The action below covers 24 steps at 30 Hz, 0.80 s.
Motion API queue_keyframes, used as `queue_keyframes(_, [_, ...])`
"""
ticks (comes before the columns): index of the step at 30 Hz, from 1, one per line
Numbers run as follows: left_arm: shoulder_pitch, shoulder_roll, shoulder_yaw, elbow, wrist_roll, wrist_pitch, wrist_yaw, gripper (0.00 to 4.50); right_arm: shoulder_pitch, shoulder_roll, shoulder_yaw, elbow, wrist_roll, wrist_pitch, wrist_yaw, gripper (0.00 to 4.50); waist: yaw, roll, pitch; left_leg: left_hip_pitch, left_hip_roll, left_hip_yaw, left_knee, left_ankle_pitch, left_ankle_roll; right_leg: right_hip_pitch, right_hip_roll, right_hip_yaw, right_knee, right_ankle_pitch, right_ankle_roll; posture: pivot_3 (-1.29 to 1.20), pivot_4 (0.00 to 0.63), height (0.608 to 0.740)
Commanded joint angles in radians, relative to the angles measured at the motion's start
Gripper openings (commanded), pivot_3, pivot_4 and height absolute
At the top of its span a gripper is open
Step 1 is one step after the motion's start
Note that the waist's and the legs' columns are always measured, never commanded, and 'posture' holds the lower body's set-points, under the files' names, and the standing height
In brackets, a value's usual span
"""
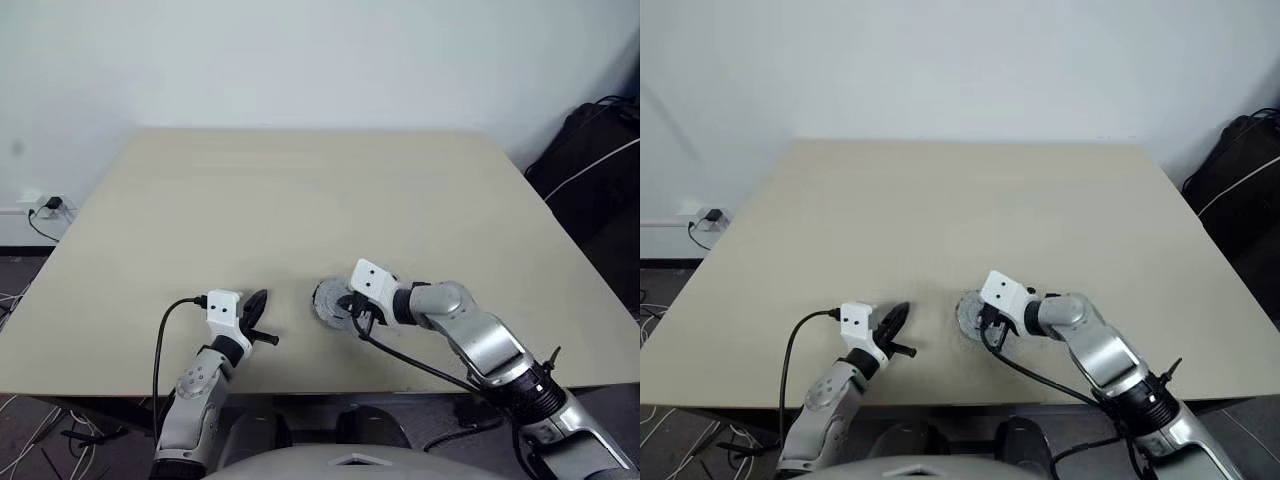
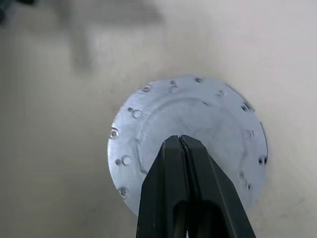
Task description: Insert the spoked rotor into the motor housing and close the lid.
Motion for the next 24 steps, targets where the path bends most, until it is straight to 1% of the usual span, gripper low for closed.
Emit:
queue_keyframes(1, [-0.012, -0.004, -0.002, -0.051, -0.006, -0.008, 0.000, 0.00, -0.029, 0.021, -0.001, 0.037, -0.033, -0.031, -0.034, 0.03, -0.001, 0.000, 0.000, 0.000, 0.000, 0.000, 0.000, 0.000, 0.000, 0.000, 0.000, 0.000, 0.000, 0.000, 0.000, 0.00, 0.000, 0.740])
queue_keyframes(4, [-0.008, -0.003, -0.002, -0.055, -0.006, -0.007, 0.001, 0.00, -0.027, 0.054, -0.034, 0.069, -0.045, -0.092, -0.088, 0.03, -0.001, 0.000, -0.001, 0.000, 0.000, 0.000, 0.000, 0.000, -0.001, 0.000, 0.000, 0.000, 0.001, 0.000, 0.000, 0.00, 0.000, 0.740])
queue_keyframes(8, [-0.003, -0.002, 0.000, -0.060, -0.006, -0.006, 0.002, 0.00, 0.002, 0.109, -0.150, 0.045, 0.054, -0.192, -0.087, 0.03, 0.000, 0.000, 0.000, 0.000, 0.000, 0.000, 0.000, 0.001, -0.001, 0.000, 0.000, 0.000, 0.001, 0.000, 0.000, 0.00, 0.000, 0.740])
queue_keyframes(11, [-0.003, 0.000, 0.000, -0.060, -0.006, -0.005, 0.001, 0.00, 0.025, 0.106, -0.190, 0.037, 0.097, -0.227, -0.056, 0.53, 0.000, 0.000, 0.000, 0.000, 0.000, 0.000, 0.000, 0.000, -0.001, 0.000, 0.000, 0.000, 0.000, 0.000, 0.000, 0.00, 0.000, 0.740])
queue_keyframes(15, [-0.011, 0.003, 0.000, -0.058, -0.006, 0.000, -0.002, 0.00, 0.049, 0.096, -0.201, 0.065, 0.116, -0.285, -0.016, 1.83, -0.001, 0.000, 0.000, 0.000, 0.000, 0.000, 0.000, 0.000, -0.001, 0.000, 0.000, 0.001, 0.000, 0.000, 0.000, 0.00, 0.000, 0.740])
queue_keyframes(18, [-0.017, 0.005, -0.001, -0.057, -0.005, 0.002, -0.006, 0.00, 0.058, 0.092, -0.204, 0.099, 0.121, -0.305, 0.008, 2.79, -0.002, 0.000, -0.001, 0.000, 0.000, 0.000, 0.000, 0.001, -0.001, 0.000, 0.001, 0.001, 0.001, 0.000, 0.000, 0.00, 0.000, 0.740])
queue_keyframes(19, [-0.019, 0.006, 0.000, -0.056, -0.006, 0.002, -0.007, 0.00, 0.061, 0.088, -0.202, 0.112, 0.124, -0.310, 0.022, 3.22, -0.001, 0.000, -0.001, 0.001, 0.000, 0.000, 0.000, 0.001, -0.001, 0.000, 0.001, 0.001, 0.001, 0.000, 0.000, 0.00, 0.000, 0.740])
queue_keyframes(20, [-0.021, 0.007, 0.001, -0.055, -0.006, 0.003, -0.007, 0.00, 0.064, 0.086, -0.201, 0.126, 0.128, -0.313, 0.035, 3.47, -0.001, 0.000, -0.001, 0.001, 0.000, 0.000, 0.000, 0.001, -0.001, 0.001, 0.001, 0.001, 0.001, 0.000, 0.000, 0.00, 0.000, 0.740])
queue_keyframes(23, [-0.023, 0.010, 0.003, -0.053, -0.006, 0.001, -0.010, 0.00, 0.066, 0.086, -0.197, 0.149, 0.136, -0.317, 0.064, 4.49, -0.001, 0.000, -0.001, 0.001, 0.000, 0.000, 0.000, 0.000, -0.001, 0.001, 0.001, 0.001, 0.001, 0.000, 0.000, 0.00, 0.000, 0.740])
queue_keyframes(24, [-0.023, 0.011, 0.004, -0.053, -0.007, 0.001, -0.010, 0.00, 0.066, 0.087, -0.196, 0.155, 0.138, -0.319, 0.071, 4.49, -0.001, 0.000, -0.001, 0.001, 0.000, 0.000, 0.000, 0.000, -0.001, 0.001, 0.001, 0.001, 0.001, 0.000, 0.000, 0.00, 0.000, 0.740])
